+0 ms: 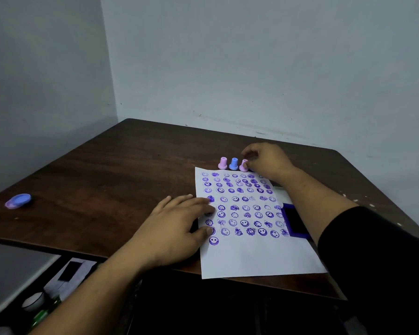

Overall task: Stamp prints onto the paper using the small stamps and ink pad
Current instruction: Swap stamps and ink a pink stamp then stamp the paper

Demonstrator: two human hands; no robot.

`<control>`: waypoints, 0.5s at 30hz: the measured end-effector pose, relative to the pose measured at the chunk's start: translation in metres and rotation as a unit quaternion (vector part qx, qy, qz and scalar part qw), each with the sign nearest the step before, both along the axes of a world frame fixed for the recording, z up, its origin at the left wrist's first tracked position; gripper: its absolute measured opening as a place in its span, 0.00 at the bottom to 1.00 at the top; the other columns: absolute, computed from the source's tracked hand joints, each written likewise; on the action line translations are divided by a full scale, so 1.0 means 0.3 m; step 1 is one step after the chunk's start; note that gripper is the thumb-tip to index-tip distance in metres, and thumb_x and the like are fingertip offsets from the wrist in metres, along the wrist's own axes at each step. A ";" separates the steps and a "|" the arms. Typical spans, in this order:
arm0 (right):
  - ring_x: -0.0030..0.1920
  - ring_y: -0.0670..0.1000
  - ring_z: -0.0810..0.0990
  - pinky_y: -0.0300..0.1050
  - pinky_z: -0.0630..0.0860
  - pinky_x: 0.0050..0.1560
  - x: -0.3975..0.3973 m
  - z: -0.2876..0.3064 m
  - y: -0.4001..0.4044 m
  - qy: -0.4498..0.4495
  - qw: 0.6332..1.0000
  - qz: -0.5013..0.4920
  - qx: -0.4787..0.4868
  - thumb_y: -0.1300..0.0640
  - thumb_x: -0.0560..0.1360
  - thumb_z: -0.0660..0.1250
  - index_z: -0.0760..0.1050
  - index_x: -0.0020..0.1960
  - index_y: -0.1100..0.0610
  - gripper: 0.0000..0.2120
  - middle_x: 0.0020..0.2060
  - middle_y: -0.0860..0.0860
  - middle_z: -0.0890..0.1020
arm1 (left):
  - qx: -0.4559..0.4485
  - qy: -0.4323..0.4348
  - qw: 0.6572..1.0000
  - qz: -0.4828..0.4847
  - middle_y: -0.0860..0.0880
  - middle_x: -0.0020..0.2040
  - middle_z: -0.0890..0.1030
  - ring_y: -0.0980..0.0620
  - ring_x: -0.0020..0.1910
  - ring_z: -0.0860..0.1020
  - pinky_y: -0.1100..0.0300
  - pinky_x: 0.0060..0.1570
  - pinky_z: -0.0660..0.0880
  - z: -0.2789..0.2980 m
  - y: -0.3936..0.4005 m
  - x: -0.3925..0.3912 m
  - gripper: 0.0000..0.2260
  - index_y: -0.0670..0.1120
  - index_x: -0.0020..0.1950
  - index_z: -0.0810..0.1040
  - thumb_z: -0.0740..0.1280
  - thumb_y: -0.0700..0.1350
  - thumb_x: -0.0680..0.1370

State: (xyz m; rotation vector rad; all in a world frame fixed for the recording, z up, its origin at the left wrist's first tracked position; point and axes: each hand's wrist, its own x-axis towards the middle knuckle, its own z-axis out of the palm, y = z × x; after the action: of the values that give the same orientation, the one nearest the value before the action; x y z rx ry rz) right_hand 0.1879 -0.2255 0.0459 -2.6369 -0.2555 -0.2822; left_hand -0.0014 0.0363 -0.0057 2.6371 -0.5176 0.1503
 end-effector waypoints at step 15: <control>0.41 0.43 0.88 0.46 0.84 0.51 -0.029 0.026 -0.001 -0.044 0.994 -0.022 0.097 0.57 0.74 0.77 0.82 0.48 0.48 0.07 0.40 0.39 0.88 | -0.001 0.000 1.000 0.001 0.69 0.75 0.62 0.63 0.77 0.54 0.51 0.78 0.47 -0.001 0.003 0.006 0.23 0.65 0.72 0.67 0.61 0.64 0.77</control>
State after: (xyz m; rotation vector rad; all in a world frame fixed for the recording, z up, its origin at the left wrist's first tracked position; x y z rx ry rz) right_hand 0.1793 -0.2259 0.0538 -2.4436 -0.1893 -0.4172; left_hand 0.0004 0.0372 -0.0061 2.6359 -0.5130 0.1505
